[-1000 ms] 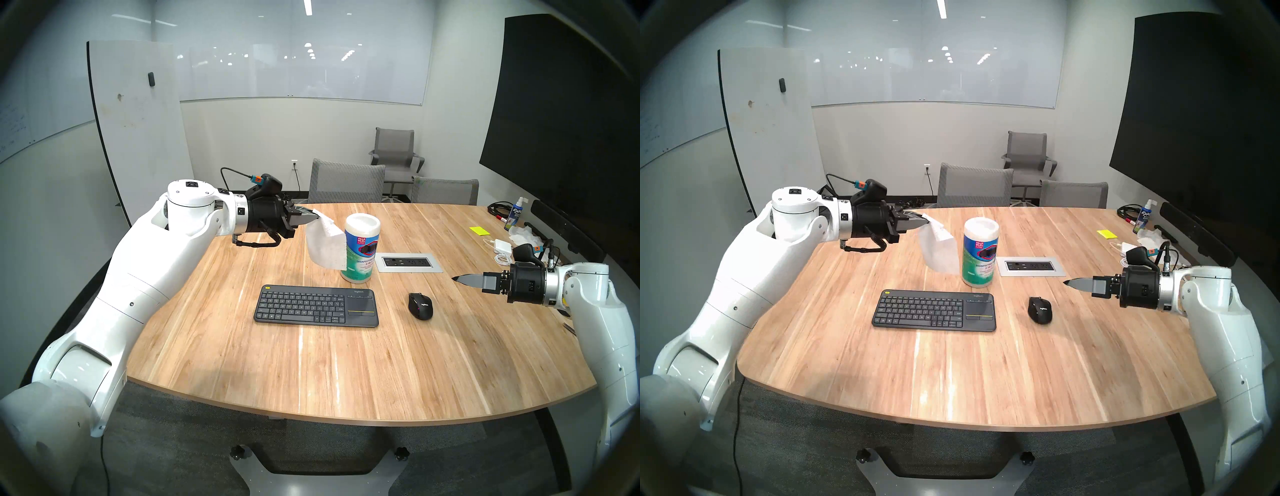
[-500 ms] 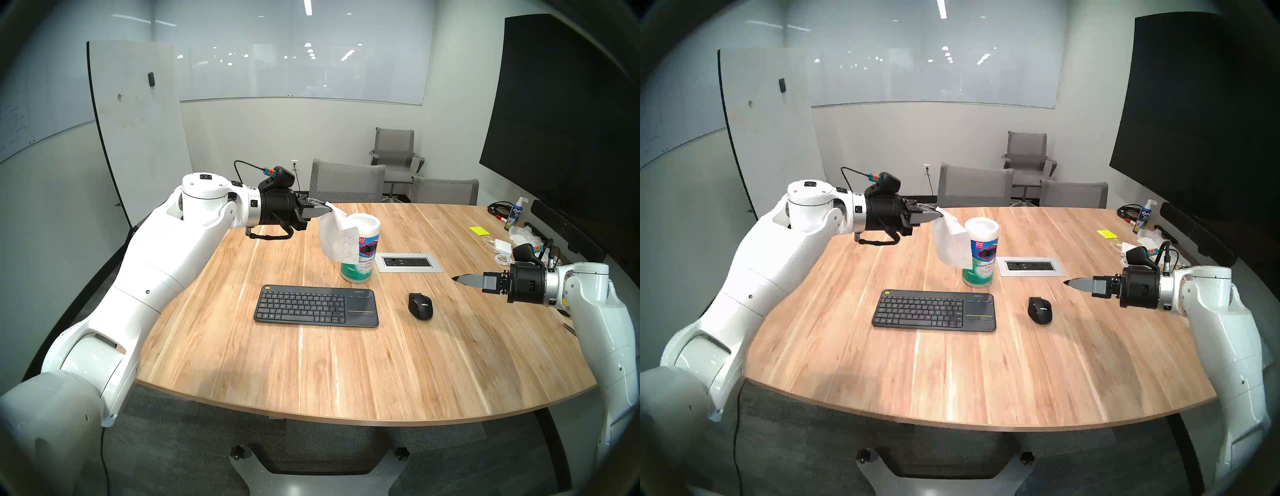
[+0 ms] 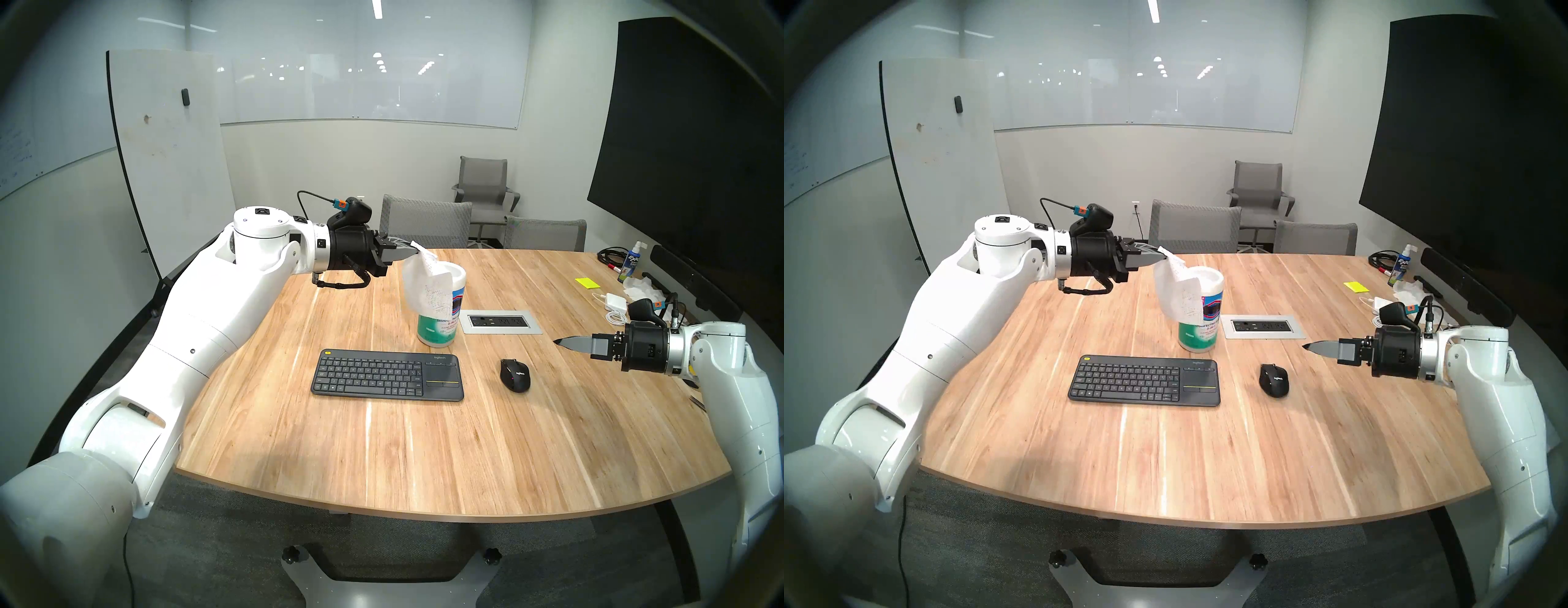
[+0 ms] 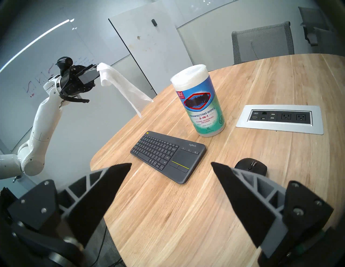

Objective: Wipe the keyboards and mice with a disinfecting wipe, then set the wipe down

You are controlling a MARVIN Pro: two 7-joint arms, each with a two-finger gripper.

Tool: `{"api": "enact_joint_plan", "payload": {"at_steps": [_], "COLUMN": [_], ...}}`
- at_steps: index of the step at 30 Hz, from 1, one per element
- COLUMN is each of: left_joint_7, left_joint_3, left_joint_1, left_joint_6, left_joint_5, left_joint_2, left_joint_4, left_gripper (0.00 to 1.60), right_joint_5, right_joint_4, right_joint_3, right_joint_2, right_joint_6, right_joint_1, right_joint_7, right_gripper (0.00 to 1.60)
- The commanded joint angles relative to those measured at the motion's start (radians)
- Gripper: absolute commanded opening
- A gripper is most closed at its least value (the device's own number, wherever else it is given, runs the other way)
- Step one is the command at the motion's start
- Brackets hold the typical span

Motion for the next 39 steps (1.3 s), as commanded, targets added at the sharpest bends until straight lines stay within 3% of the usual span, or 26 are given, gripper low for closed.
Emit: {"api": "enact_joint_plan", "payload": {"at_steps": [1,7,13,25,39], "left_joint_7": [0.004,0.003,0.003,0.004,0.005], "left_joint_3": [-0.008,-0.009,-0.010,-0.010,-0.010], "left_joint_1": [-0.028,-0.028,-0.028,-0.028,-0.027], "left_joint_6": [0.002,0.002,0.002,0.002,0.002], "left_joint_5": [-0.004,-0.003,-0.003,-0.003,-0.003], "left_joint_2": [-0.015,-0.015,-0.016,-0.016,-0.016], "left_joint_4": [-0.007,-0.007,-0.007,-0.007,-0.007], "left_gripper": [0.00,0.00,0.00,0.00,0.00], "right_joint_5": [0.035,0.052,0.047,0.039,0.023], "right_joint_4": [-0.037,-0.085,-0.142,-0.215,-0.246], "right_joint_3": [0.008,0.001,-0.005,-0.036,-0.169], "right_joint_2": [-0.011,-0.026,-0.058,-0.124,-0.236], "right_joint_6": [0.011,0.021,-0.020,-0.046,-0.053], "right_joint_1": [-0.008,-0.025,-0.043,-0.021,0.109], "right_joint_7": [0.038,0.036,0.012,-0.026,-0.170], "right_gripper": [1.60,1.60,1.60,1.60,1.60]}}
